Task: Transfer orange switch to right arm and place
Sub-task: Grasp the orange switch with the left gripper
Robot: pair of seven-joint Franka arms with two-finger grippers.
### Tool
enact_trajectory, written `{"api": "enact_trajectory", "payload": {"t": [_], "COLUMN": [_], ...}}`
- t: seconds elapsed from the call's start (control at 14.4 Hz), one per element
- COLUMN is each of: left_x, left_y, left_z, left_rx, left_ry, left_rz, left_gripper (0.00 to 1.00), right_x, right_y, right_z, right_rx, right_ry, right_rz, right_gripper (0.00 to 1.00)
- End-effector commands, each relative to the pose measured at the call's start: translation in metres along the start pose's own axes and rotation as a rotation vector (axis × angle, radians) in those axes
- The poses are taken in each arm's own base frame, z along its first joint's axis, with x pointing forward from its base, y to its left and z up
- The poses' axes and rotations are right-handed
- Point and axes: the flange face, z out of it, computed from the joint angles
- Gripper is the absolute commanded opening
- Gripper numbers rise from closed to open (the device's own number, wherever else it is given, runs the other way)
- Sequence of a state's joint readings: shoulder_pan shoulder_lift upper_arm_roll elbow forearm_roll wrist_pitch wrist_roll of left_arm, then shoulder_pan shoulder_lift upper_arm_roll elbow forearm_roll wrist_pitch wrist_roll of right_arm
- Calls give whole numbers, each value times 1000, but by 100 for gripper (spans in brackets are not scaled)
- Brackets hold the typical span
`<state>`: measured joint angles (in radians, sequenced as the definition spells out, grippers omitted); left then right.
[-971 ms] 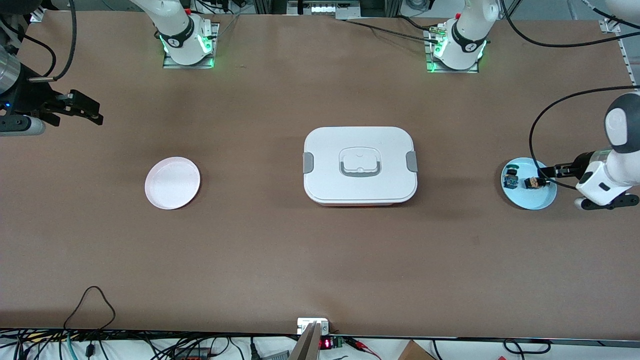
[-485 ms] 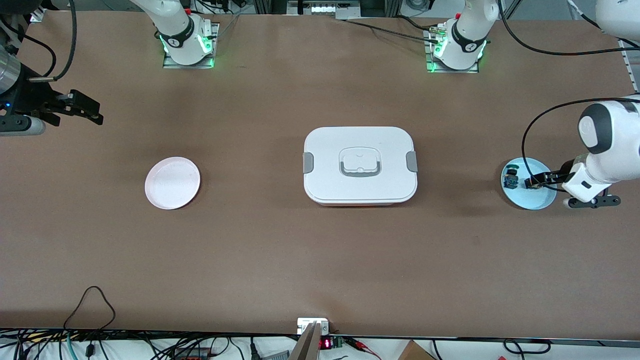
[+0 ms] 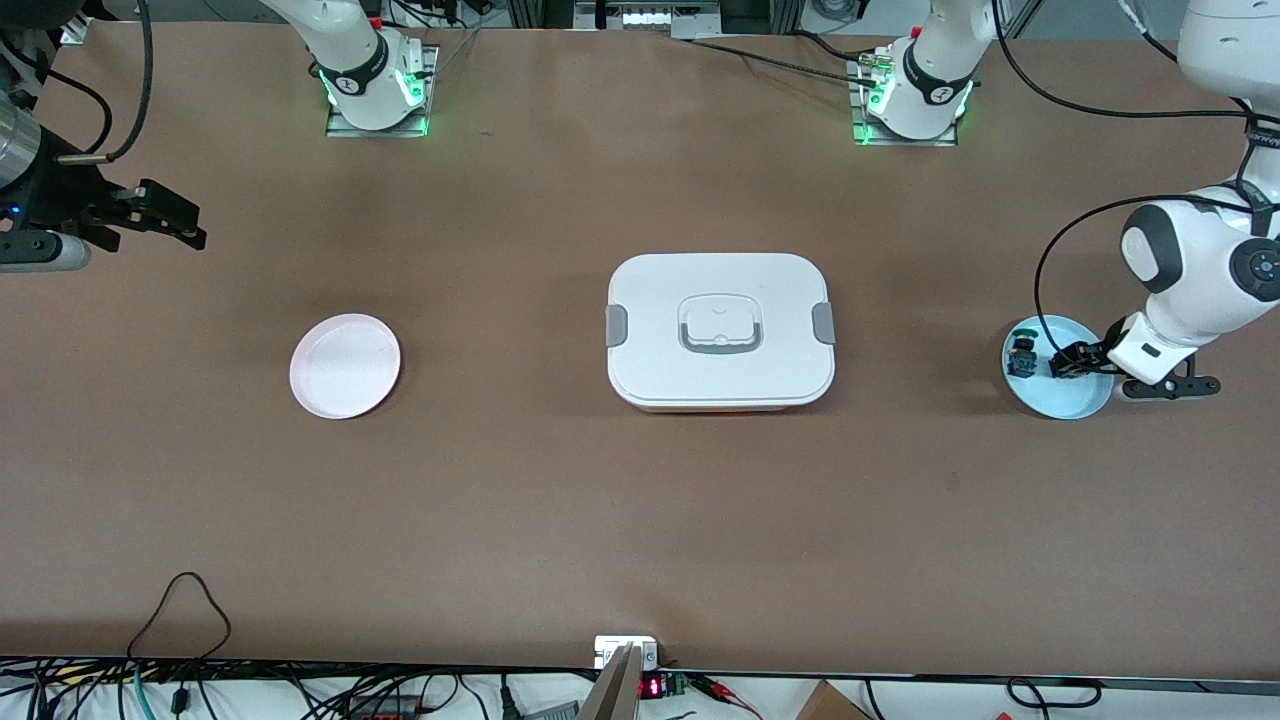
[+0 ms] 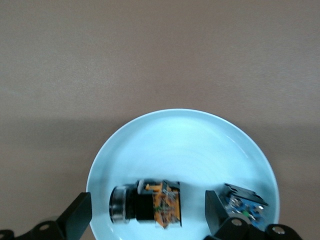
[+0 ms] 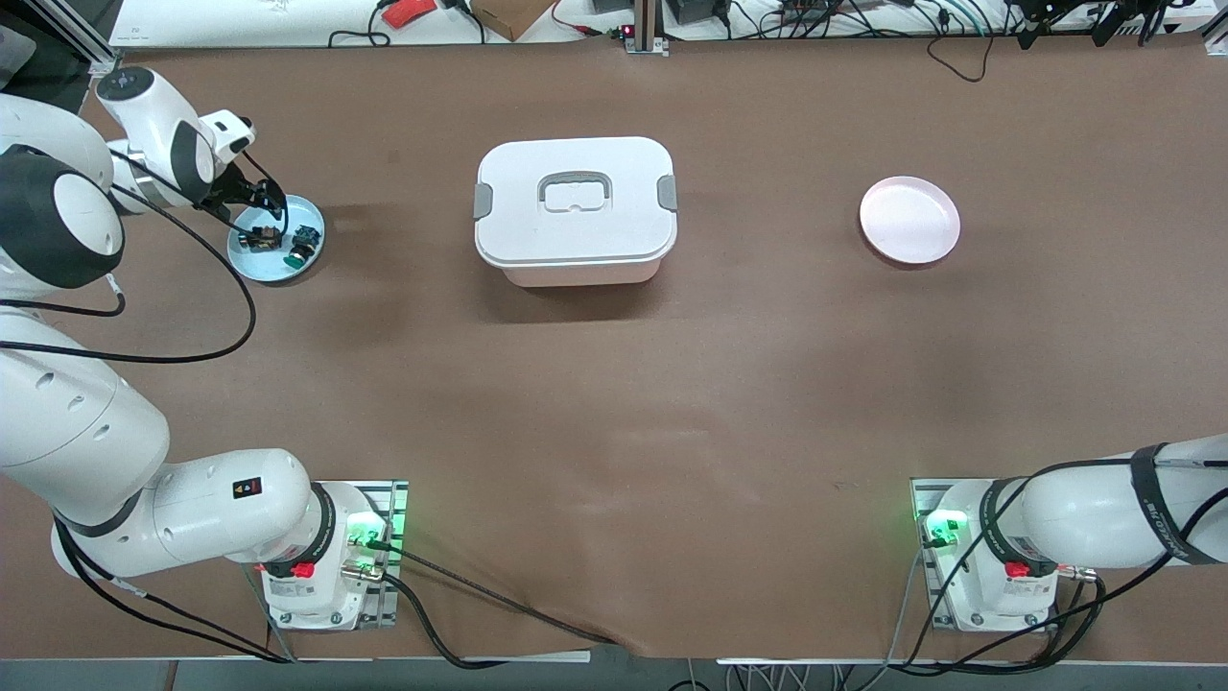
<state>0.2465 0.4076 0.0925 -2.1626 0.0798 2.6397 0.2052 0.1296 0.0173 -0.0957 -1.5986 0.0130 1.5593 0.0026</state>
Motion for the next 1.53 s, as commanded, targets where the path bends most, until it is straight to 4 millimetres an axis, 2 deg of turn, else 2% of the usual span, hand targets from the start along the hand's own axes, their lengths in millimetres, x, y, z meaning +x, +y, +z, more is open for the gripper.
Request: {"api": "enact_trajectory", "payload": {"t": [0.0,0.42,0.55,0.62,0.76,0.83,0.9,1.11,1.32,1.46], "left_x": [-6,-22,-27,-26,-26,-25,-24,-18,-7,7], "left_y": [-5,-13,-7,-7,-8,-8,-8,-9,-4,-1], "left_z": [9,37,41,40,40,40,39,26,-5,-29], "left_rx": [8,-6,-14,-13,-13,-13,-12,-7,-4,-16], "left_ry": [17,-35,-47,-44,-44,-44,-41,-22,4,-42], "left_rz": [21,5,12,12,7,6,3,5,19,33], "left_gripper": [99,96,92,83,47,35,29,24,24,24], "right_x": [-2,-1,-1,-1,-1,-1,-1,-1,-1,-1], "right_y": [1,3,2,2,2,2,3,0,1,0], "right_z": [-5,-4,-4,-5,-5,-5,-5,-5,-5,-5], "right_rx": [-14,-13,-11,-7,-10,-7,-8,-11,-11,-11], "right_ry": [-2,-3,-3,-2,-2,-2,-2,-2,-2,-2], "right_rz": [4,2,5,-1,10,-1,2,-2,-4,-2], "right_gripper": [100,100,100,100,100,100,100,100,100,100]}}
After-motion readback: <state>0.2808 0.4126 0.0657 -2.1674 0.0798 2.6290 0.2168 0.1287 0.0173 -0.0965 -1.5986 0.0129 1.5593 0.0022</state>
